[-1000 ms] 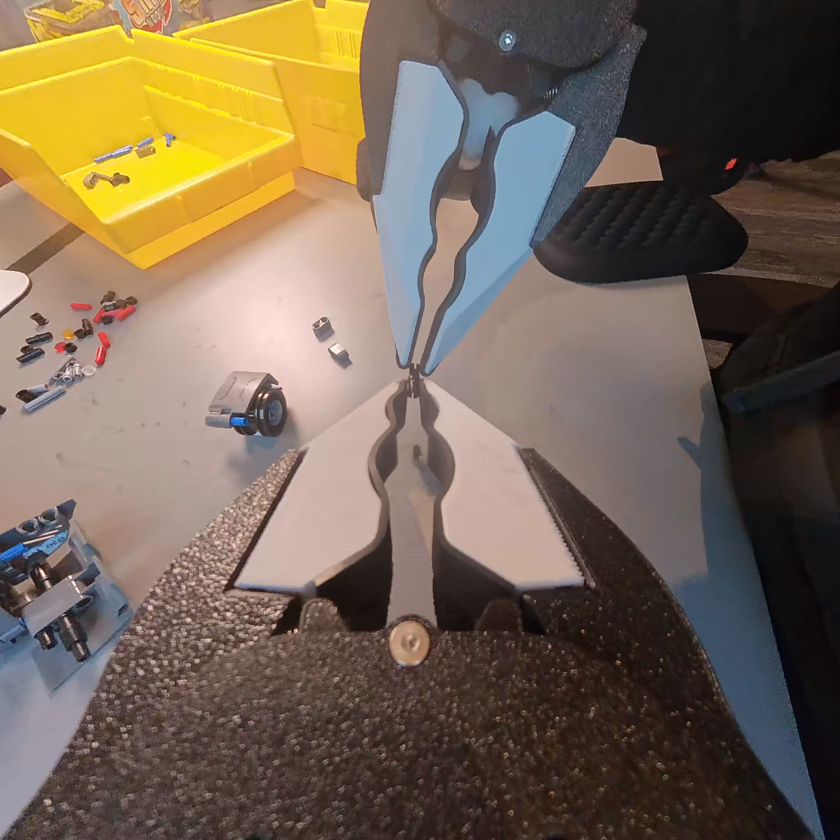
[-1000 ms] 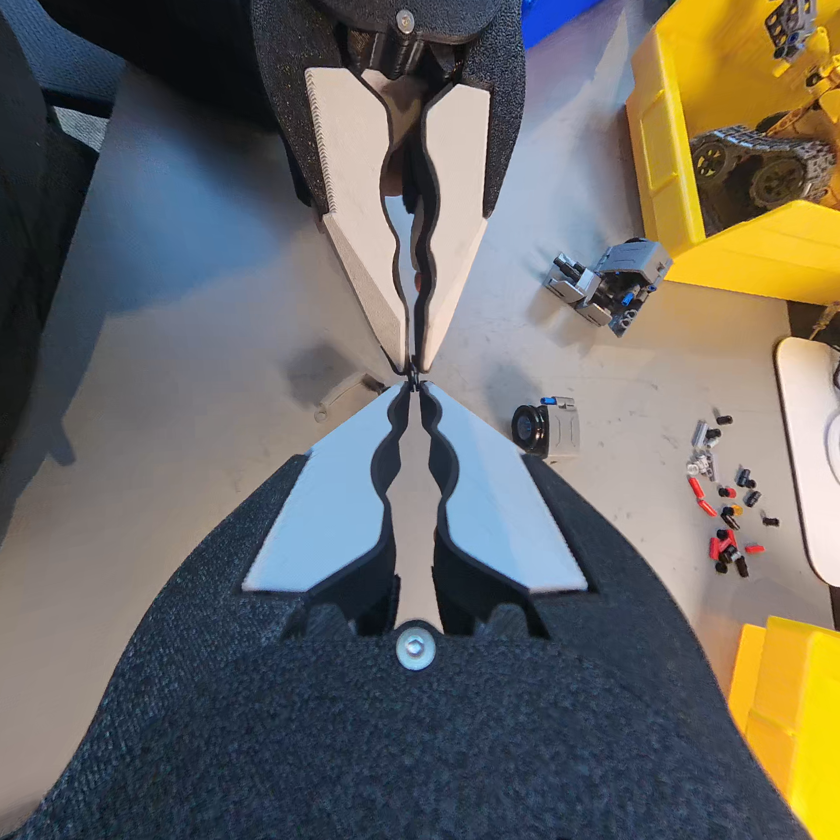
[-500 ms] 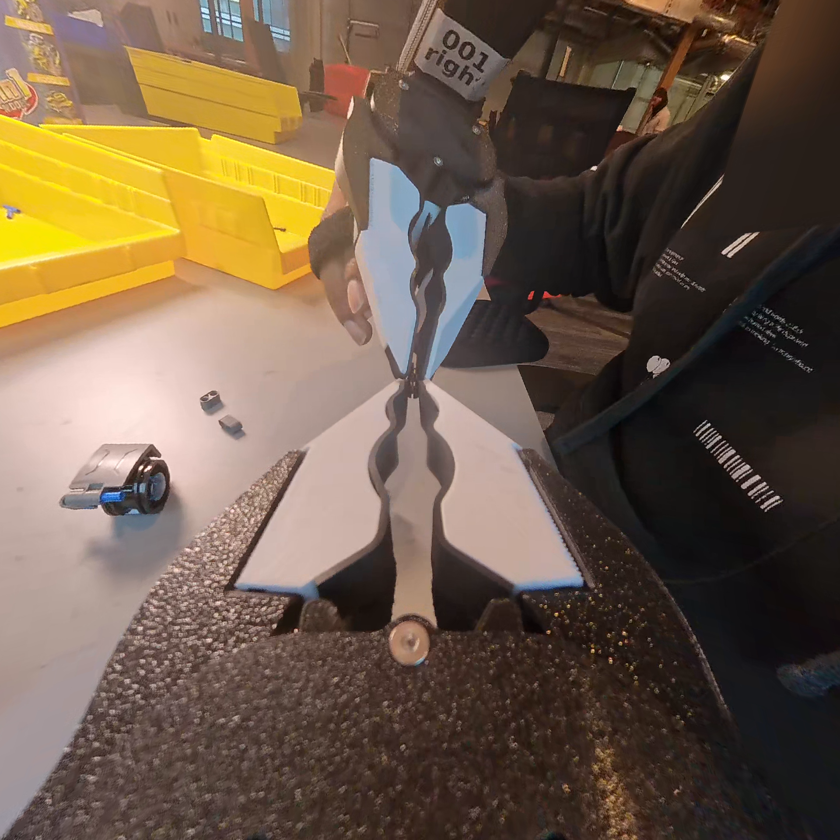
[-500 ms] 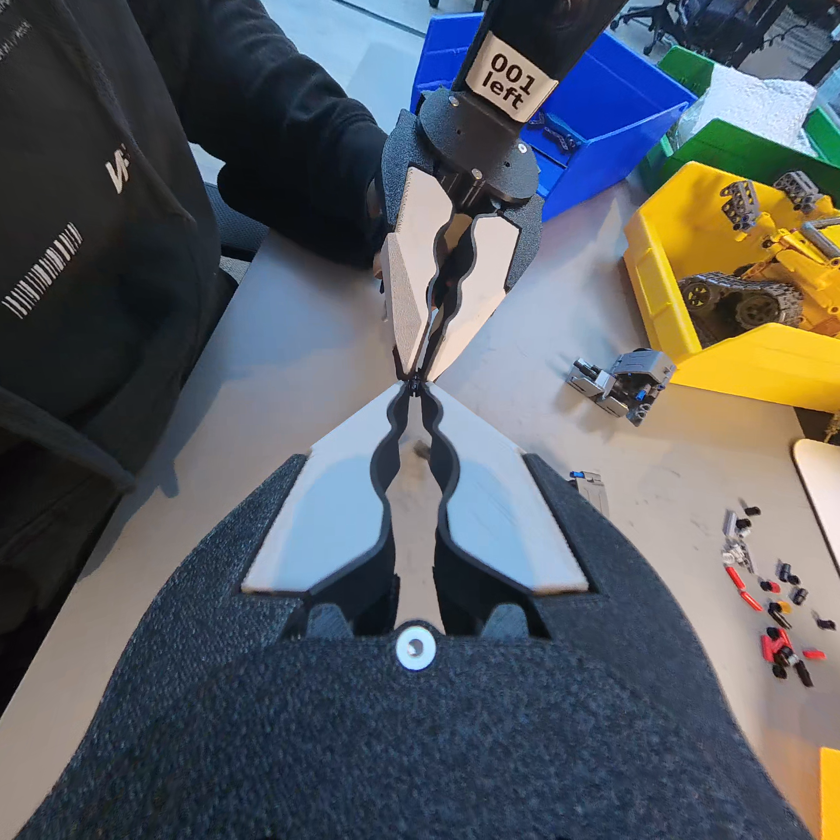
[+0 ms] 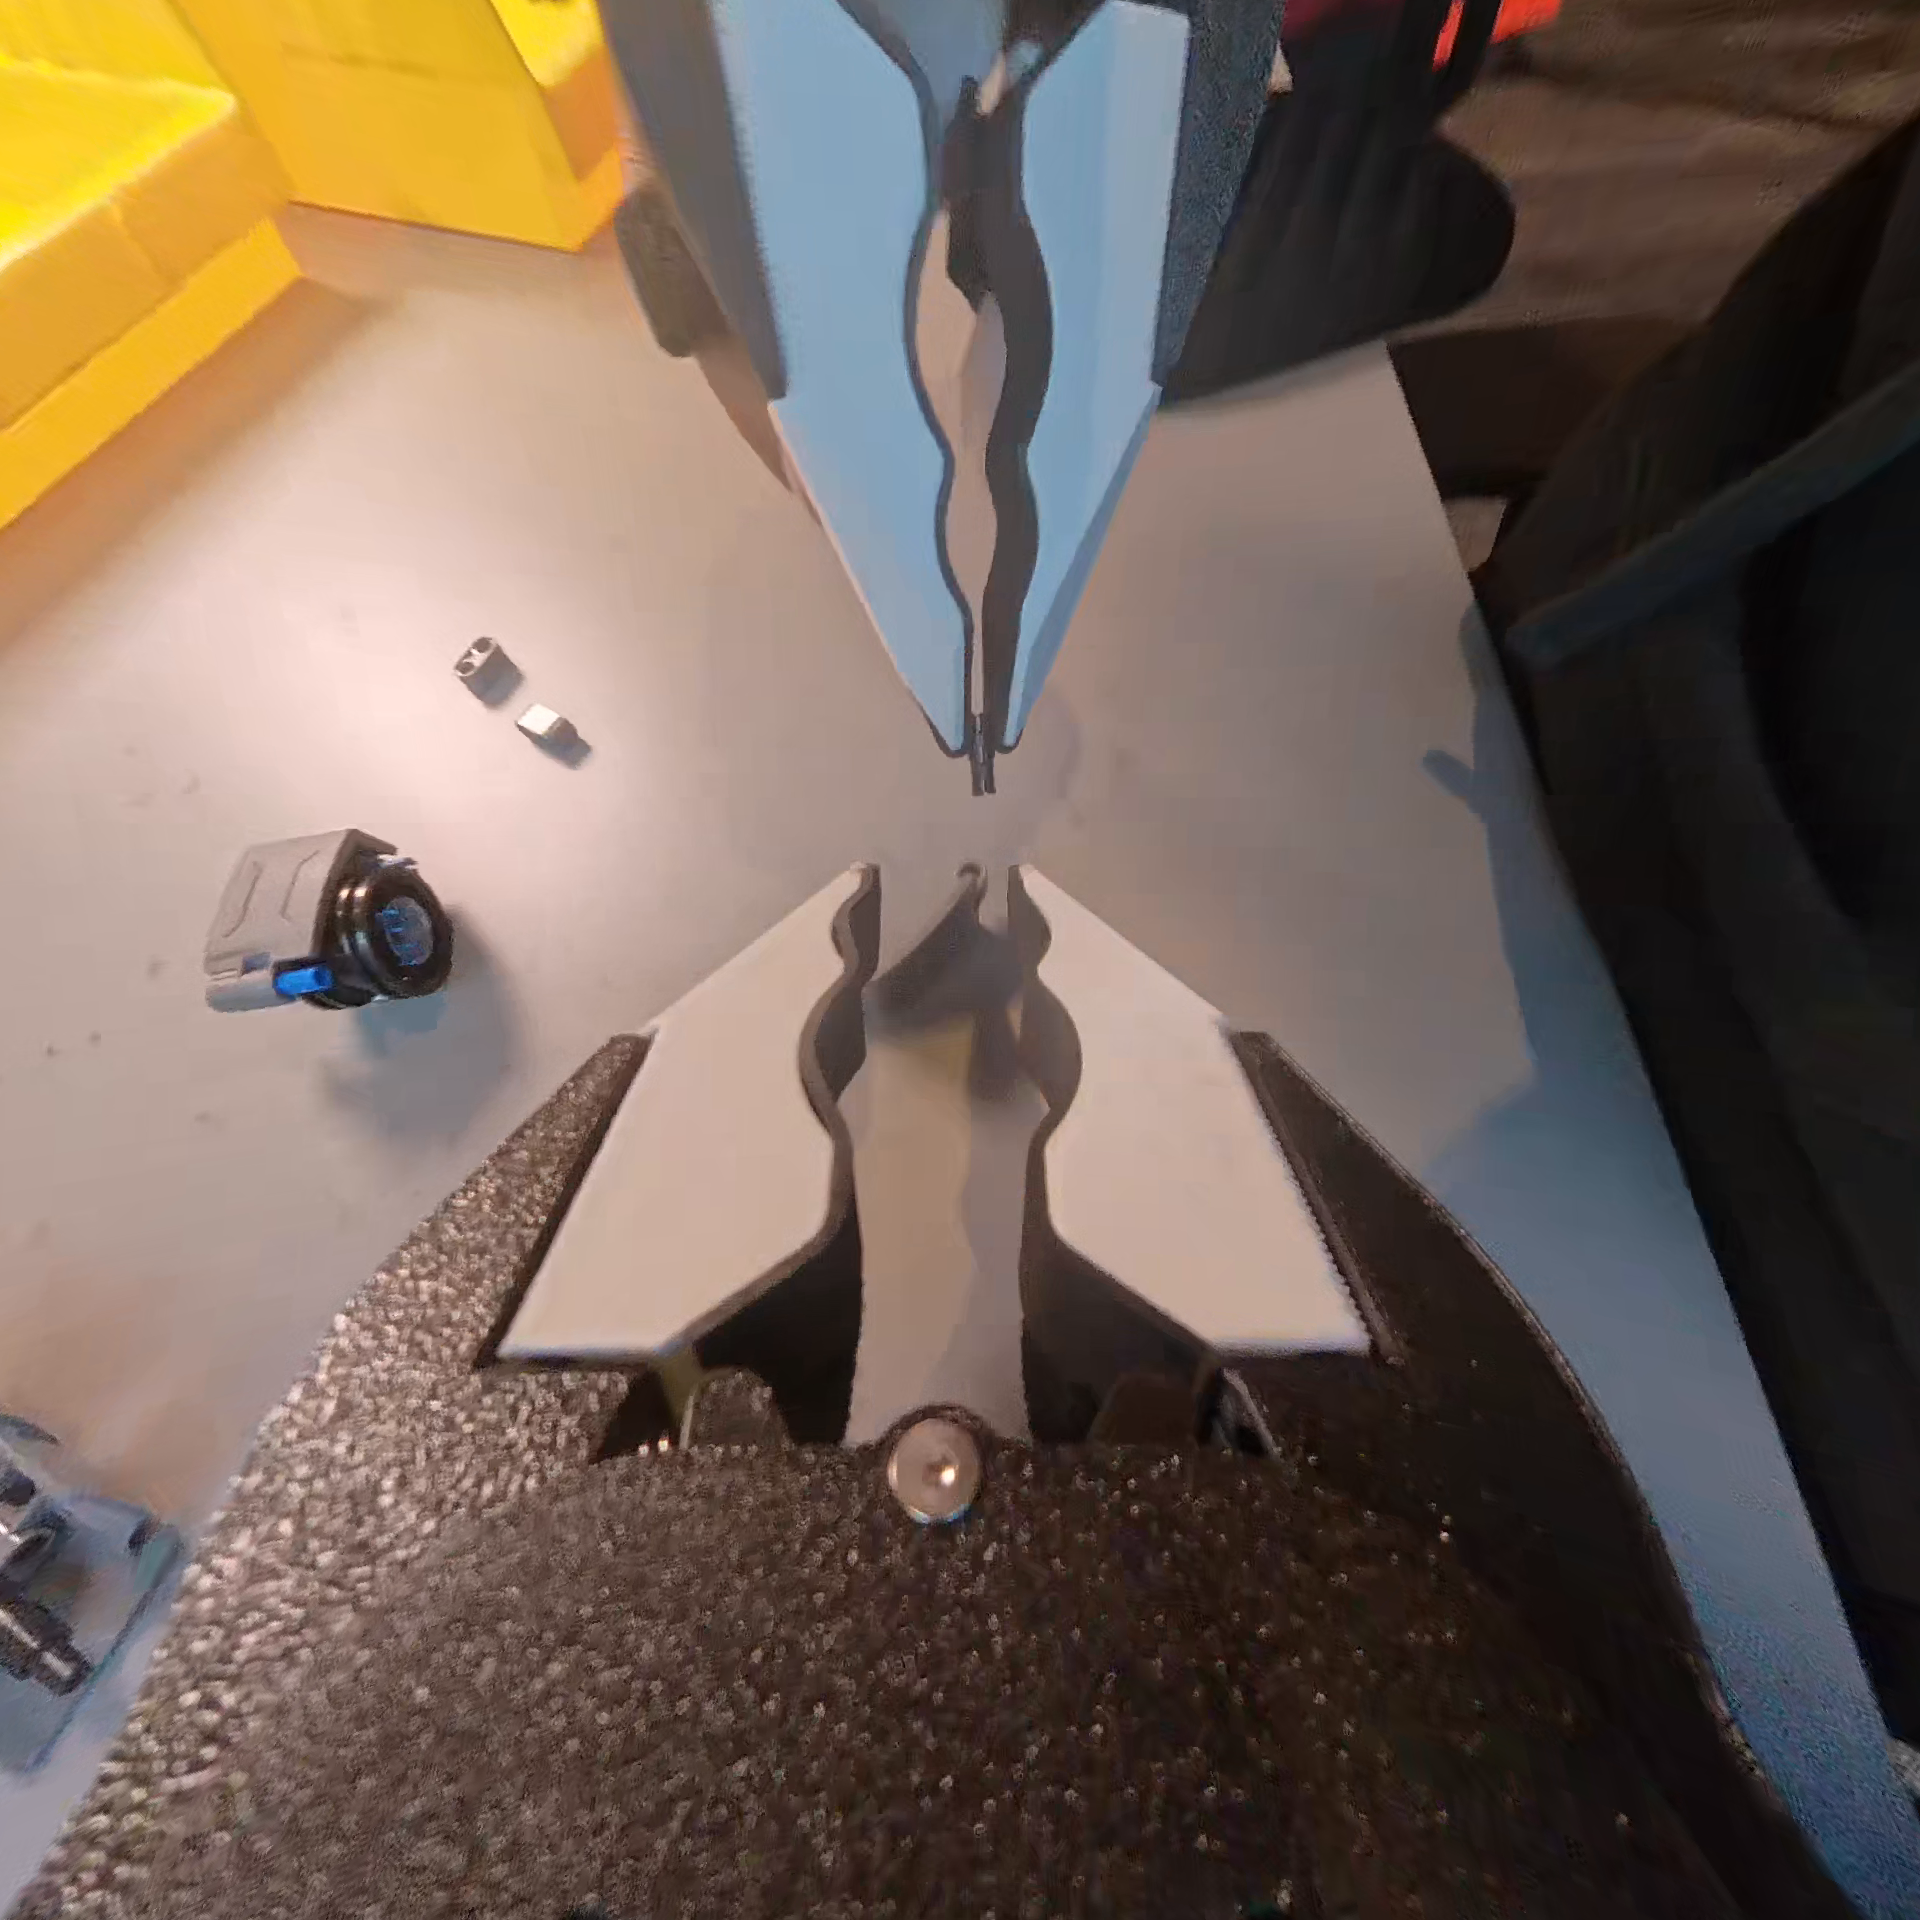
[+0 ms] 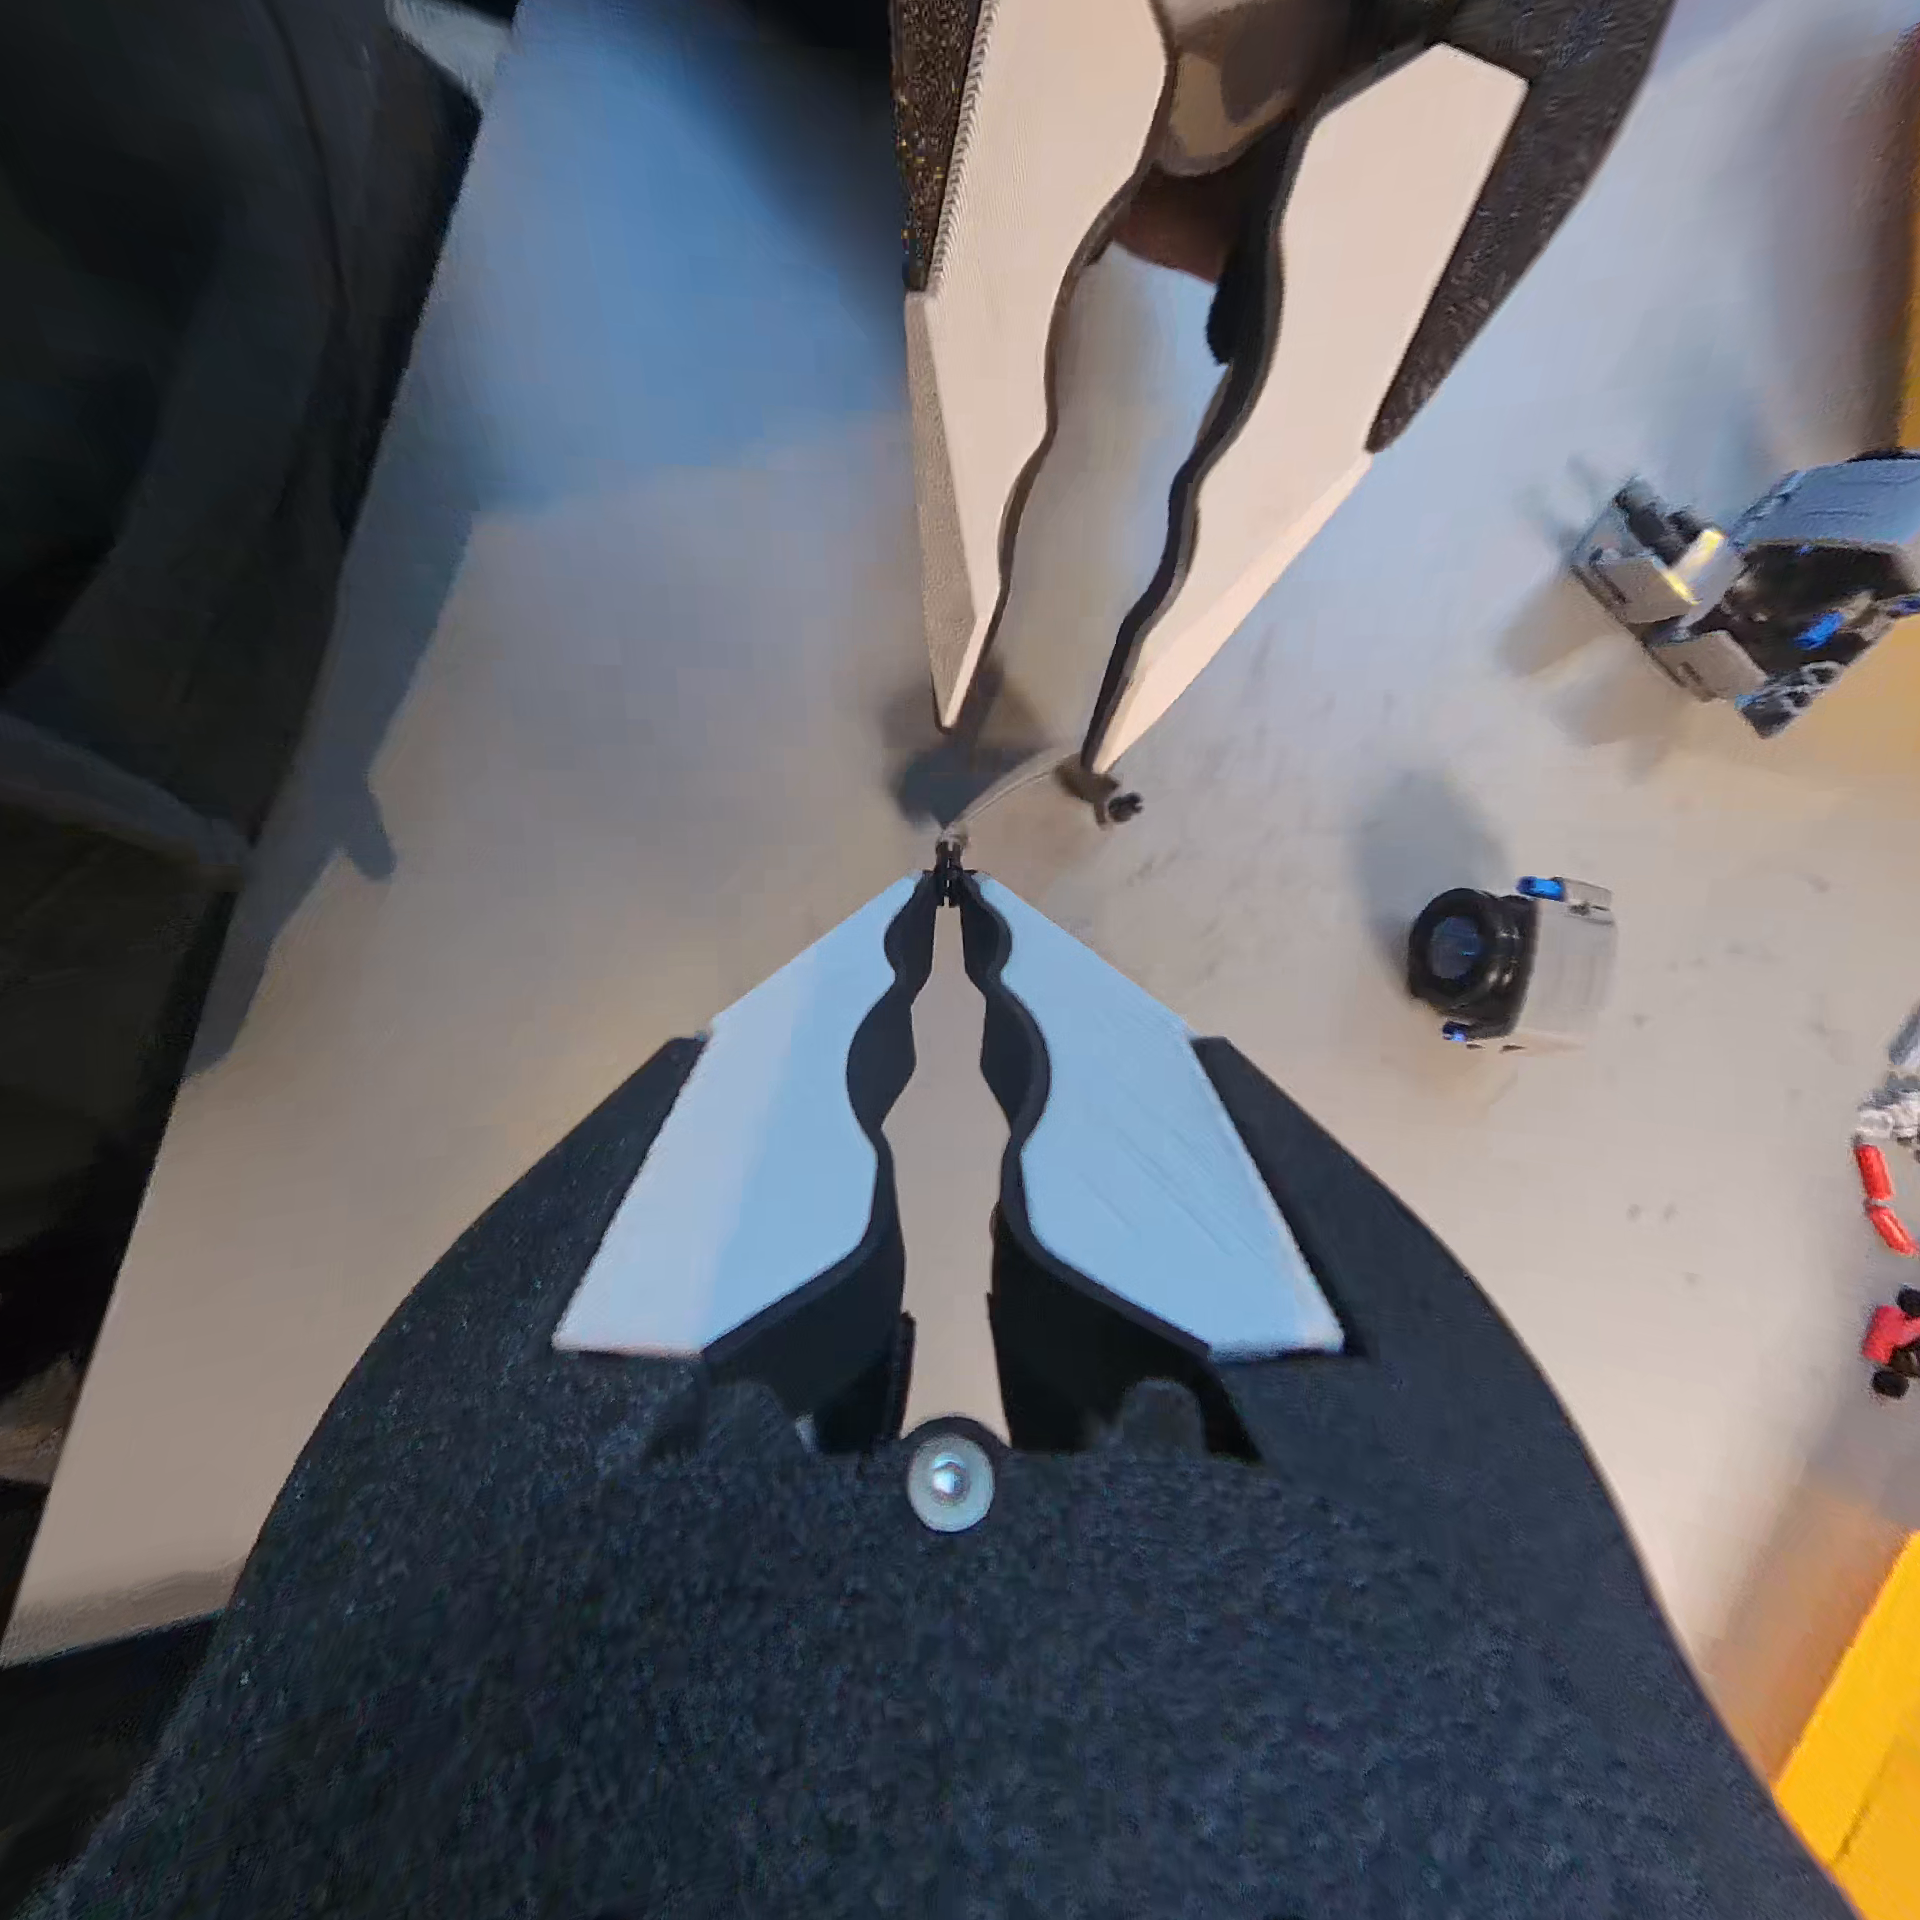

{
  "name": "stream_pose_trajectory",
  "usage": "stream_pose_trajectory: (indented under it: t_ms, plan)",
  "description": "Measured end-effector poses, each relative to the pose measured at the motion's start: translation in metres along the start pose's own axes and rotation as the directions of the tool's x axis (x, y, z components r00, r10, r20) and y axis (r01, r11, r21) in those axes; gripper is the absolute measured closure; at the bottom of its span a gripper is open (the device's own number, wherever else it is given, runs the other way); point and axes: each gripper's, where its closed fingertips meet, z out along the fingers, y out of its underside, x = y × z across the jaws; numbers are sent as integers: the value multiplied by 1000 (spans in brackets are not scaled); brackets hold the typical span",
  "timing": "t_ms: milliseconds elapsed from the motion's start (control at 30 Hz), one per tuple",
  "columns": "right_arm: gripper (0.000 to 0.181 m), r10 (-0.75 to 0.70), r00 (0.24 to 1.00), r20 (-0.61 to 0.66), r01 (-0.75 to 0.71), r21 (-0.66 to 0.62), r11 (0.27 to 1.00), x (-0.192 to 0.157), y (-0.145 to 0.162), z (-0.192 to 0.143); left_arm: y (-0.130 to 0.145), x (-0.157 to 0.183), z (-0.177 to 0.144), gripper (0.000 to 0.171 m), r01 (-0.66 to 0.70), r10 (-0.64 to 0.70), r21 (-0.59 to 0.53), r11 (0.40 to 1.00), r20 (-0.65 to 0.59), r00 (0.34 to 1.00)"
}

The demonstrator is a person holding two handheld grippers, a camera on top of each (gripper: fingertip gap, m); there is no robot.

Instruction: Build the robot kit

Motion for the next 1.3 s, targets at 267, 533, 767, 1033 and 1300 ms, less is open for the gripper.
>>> stream_pose_trajectory:
  t_ms: [267,533,767,1033,1300]
  plan:
    - [178,-84,995,57,91,-147,985,3,5,19,15,1,20,164,-146,142,-146,978,-38,989]
    - [178,-82,995,52,87,-103,991,6,-3,14,5,3,11,155,-98,96,-56,994,-31,995]
    - [178,-36,999,-22,38,64,997,6,-27,-5,-18,9,-1,168,-27,32,76,997,-60,998]
    - [178,8,1000,-10,-5,205,979,0,-41,-21,-35,17,-7,168,10,15,197,980,-128,992]
    - [178,53,998,34,-60,241,969,0,-43,-25,-40,17,-10,168,7,23,240,971,-120,992]
